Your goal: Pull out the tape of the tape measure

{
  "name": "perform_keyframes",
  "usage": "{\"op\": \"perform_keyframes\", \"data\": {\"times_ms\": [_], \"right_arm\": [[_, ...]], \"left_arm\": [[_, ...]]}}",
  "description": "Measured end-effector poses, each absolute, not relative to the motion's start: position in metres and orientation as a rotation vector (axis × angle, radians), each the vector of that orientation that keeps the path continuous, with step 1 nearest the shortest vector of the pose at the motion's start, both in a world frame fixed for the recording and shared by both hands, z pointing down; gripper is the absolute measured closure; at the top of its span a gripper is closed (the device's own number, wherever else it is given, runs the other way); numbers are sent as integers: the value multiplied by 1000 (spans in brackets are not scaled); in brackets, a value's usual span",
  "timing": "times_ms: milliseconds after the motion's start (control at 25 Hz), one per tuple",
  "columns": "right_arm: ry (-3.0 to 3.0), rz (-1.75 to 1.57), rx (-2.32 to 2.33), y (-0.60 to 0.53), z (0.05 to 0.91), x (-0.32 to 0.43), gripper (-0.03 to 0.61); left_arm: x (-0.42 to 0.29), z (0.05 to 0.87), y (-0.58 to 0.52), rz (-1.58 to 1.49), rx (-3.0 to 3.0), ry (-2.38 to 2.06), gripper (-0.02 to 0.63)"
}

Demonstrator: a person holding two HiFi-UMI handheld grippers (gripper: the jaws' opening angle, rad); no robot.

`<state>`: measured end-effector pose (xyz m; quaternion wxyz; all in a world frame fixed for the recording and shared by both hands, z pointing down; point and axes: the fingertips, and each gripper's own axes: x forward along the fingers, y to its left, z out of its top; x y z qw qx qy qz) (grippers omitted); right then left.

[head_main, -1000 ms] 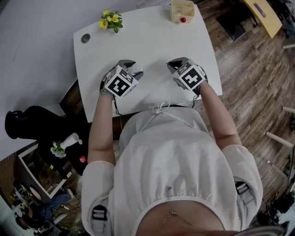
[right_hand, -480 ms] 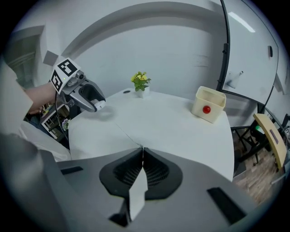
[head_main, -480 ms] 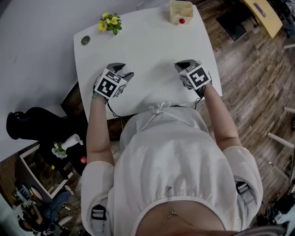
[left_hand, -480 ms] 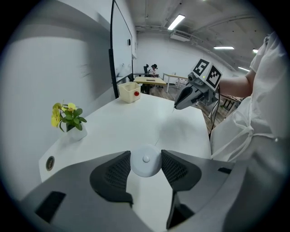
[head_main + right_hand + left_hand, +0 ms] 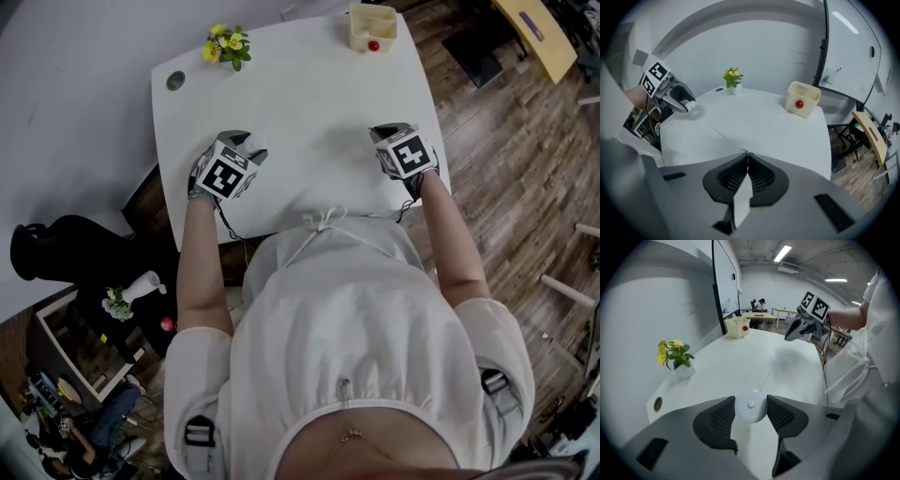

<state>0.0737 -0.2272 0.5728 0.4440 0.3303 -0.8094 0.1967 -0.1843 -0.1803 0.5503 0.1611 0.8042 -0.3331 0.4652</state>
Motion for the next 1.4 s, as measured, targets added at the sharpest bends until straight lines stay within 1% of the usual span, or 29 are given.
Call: {"op": "perform_keyframes", "data": {"times_ms": [120,360,520,680,840,960,1120,1240,1400], "right_arm": [[-2018,547,832,-229,574,77,569],[-1987,553,837,-232,582,75,569],[-1895,509,883,-237,587,97,569],[-1869,524,901,-240,588,107,569],[-1838,489,904,-243,590,107,569],[-1824,494,910,-245,592,109,569],[-1760,447,945,-252,595,129,569],[-1757,494,964,-253,597,140,569],[-1785,514,950,-251,599,129,569]], "left_arm": [[-190,548,-178,1261,2272,-956,385],[-193,559,-181,1276,2260,-940,386],[-216,566,-183,1350,2220,-980,387],[-223,567,-181,1257,2191,-973,387],[-220,574,-180,1285,2186,-954,386],[-220,573,-181,1236,2189,-949,386],[-239,579,-180,1302,2151,-984,387],[-248,580,-176,1287,2125,-999,386],[-246,582,-176,1259,2114,-1006,386]]}}
